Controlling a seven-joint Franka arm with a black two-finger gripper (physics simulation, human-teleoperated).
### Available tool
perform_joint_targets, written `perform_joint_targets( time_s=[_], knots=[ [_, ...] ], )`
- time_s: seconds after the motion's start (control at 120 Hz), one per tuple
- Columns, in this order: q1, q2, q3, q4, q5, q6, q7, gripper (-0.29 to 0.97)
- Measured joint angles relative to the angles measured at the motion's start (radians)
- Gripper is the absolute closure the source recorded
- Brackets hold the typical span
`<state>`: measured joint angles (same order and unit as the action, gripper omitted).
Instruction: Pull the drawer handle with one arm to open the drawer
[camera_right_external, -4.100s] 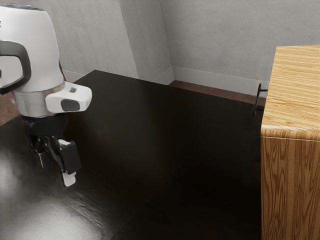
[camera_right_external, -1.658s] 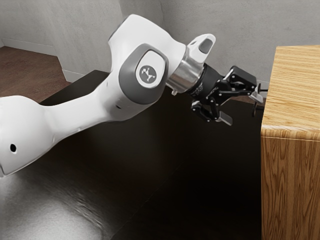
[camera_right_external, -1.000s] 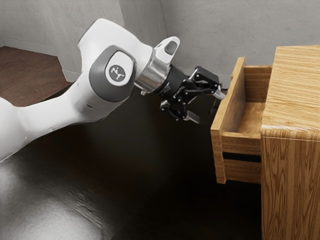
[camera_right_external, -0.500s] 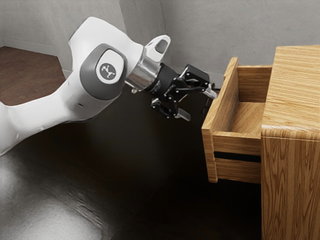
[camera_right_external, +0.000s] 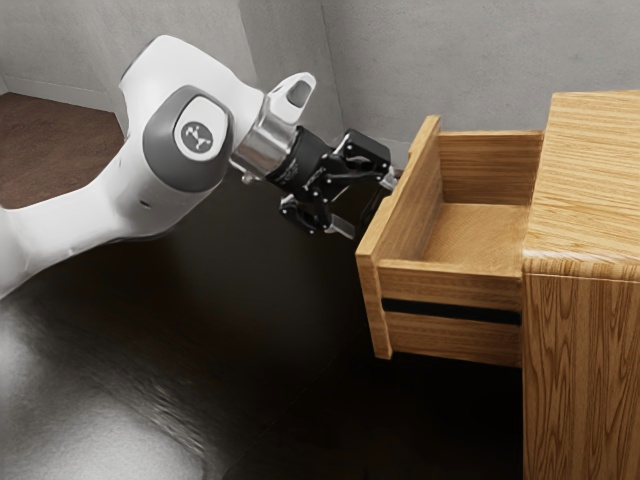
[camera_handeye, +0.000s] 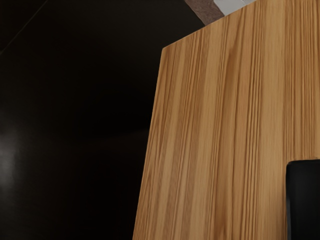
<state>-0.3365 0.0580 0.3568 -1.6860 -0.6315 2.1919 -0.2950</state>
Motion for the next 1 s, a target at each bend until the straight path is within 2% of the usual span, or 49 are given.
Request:
perform_joint_targets(
  time_s=[0.642,0.867,1.0],
  knots=[
    [-0.077,-0.058,0.189,-0.03,-0.008,-0.117,0.04,0.0],
    [-0.036,-0.087,0.195,-0.052,0.001,-0.139,0.053,0.0],
    [-0.025,-0.099,0.228,-0.054,0.004,-0.154,0.06,0.0]
  ],
)
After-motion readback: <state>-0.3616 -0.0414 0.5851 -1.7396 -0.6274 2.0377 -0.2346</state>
